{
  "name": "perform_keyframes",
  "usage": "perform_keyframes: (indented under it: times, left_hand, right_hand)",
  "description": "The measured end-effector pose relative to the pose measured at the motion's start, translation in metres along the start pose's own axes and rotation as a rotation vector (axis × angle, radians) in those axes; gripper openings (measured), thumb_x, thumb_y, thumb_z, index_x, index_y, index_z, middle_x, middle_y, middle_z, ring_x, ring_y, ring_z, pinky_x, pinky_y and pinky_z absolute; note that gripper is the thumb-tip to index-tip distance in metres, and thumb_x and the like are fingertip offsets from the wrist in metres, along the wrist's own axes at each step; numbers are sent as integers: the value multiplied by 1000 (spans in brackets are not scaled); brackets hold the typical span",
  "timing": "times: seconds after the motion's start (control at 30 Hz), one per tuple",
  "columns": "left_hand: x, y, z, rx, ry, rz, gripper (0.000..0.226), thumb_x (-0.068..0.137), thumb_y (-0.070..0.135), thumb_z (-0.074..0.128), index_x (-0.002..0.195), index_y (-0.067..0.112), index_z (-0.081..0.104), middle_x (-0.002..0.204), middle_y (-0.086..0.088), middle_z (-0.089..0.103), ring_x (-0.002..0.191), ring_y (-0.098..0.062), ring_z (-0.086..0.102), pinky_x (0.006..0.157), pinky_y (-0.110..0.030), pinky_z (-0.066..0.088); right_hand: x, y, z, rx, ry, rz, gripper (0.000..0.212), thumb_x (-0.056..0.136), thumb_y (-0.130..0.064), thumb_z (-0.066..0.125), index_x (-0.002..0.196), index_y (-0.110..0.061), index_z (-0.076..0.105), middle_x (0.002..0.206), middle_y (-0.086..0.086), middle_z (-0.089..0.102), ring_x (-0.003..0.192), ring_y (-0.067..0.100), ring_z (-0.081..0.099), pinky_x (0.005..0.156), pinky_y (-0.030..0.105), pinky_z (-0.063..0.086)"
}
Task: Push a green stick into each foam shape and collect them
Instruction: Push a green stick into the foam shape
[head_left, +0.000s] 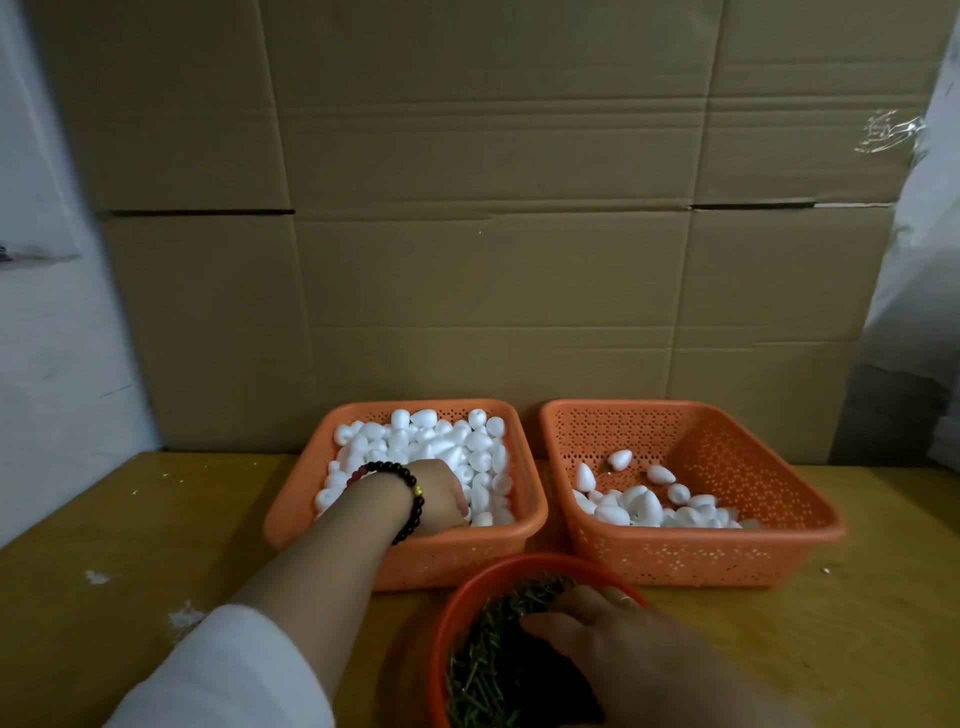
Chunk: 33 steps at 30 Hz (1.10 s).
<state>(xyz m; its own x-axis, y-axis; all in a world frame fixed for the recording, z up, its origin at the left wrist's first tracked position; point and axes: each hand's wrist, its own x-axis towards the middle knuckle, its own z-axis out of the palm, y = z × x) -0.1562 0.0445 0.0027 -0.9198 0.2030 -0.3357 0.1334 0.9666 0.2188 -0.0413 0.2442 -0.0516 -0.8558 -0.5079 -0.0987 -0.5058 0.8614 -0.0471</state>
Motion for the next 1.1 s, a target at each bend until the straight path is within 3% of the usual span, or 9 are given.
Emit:
perform_keyframes:
  times: [0.1,0.2,0.43,0.57,0.67,0.83,0.93,1.03,1.1]
  left_hand:
    - [4,4,-5,146,-73,28,35,98,26,49,130,23,59,137,2,53,121,-19,52,97,-29,43]
    - [8,4,-5,168,-95,38,38,96,14,47,130,25,60,138,3,53,121,-19,53,98,-29,46]
    - [14,-2,0,30,-3,49,35,93,3,50,118,18,68,132,-3,57,113,-22,58,80,-25,47]
    - [16,-10,4,-75,151,65,33,86,8,65,115,23,66,119,-1,61,99,-15,61,78,-23,50]
    - [9,-15,7,-229,307,101,38,85,12,64,120,27,61,112,4,61,93,-8,61,72,-15,48]
    - [-19,-18,20,-692,564,267,43,84,11,67,122,28,59,97,13,63,82,3,61,59,-3,43]
    - [-35,-14,31,-966,616,361,43,82,3,68,115,31,62,92,6,69,72,6,61,60,-8,48]
    - [-43,-7,42,-1208,576,383,42,83,1,68,110,33,63,95,5,73,85,-6,67,74,-23,56]
    - [-45,-4,46,-1328,577,366,40,84,0,67,110,30,64,95,6,74,87,-10,69,75,-26,55]
  right_hand:
    - [2,-1,0,34,-7,-21,67,84,-58,57,142,-45,26,141,-7,31,132,19,35,108,37,33]
    - [3,-3,-2,86,13,-26,60,84,-55,58,137,-44,34,133,-8,37,123,18,45,101,32,40]
    - [4,-6,-4,130,74,-25,37,86,-45,59,121,-38,50,122,-11,45,111,16,53,88,24,41]
    - [4,-6,-5,136,104,-25,31,86,-42,59,116,-34,54,119,-13,50,106,14,55,87,23,44]
    - [3,-6,-7,135,106,-22,29,87,-41,58,114,-33,54,118,-13,51,105,15,55,87,24,45]
    - [1,-10,-9,138,132,-9,23,88,-40,55,109,-31,57,116,-11,51,106,15,55,89,27,46]
    - [-2,-12,-10,146,146,-7,20,89,-41,54,107,-31,56,114,-11,50,103,17,55,86,26,46]
    - [-3,-12,-12,170,166,-6,19,90,-40,53,106,-29,57,111,-12,51,101,14,55,84,24,45]
    - [-4,-12,-13,206,181,-6,18,89,-40,54,103,-29,58,108,-14,52,99,10,55,86,26,47]
